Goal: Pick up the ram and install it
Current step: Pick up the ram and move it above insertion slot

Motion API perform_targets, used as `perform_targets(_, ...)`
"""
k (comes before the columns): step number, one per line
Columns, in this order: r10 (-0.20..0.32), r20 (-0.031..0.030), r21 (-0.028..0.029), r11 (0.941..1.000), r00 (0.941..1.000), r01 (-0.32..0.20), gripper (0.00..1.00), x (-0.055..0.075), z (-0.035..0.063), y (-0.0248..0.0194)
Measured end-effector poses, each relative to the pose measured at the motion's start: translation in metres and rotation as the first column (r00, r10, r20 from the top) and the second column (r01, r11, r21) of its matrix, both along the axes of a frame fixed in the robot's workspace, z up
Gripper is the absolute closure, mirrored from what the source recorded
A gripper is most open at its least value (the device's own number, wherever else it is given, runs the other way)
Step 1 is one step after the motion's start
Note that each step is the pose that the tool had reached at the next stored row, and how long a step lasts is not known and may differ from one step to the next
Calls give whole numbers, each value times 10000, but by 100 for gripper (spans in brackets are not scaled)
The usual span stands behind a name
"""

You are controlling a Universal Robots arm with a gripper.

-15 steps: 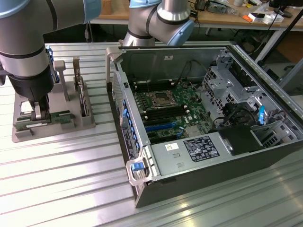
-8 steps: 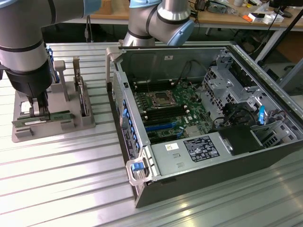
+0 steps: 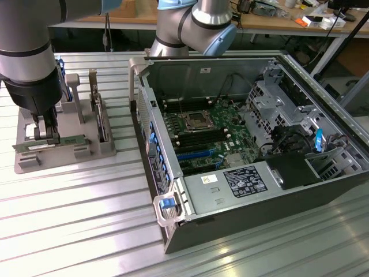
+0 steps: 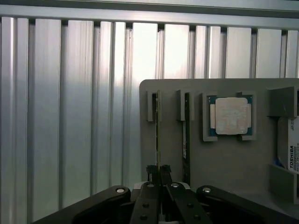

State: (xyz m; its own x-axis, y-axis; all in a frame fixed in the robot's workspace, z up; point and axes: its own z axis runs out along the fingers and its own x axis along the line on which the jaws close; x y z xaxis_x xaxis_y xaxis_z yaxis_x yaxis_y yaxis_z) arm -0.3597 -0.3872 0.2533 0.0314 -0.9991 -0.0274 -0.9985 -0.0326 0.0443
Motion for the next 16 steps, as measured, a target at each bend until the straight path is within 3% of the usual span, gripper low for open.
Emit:
perform_targets(9, 0, 0, 0, 10000, 10000, 0, 88, 0, 100, 0)
perform_targets(16, 0, 0, 1, 10000, 10000, 0, 88, 0, 239, 0)
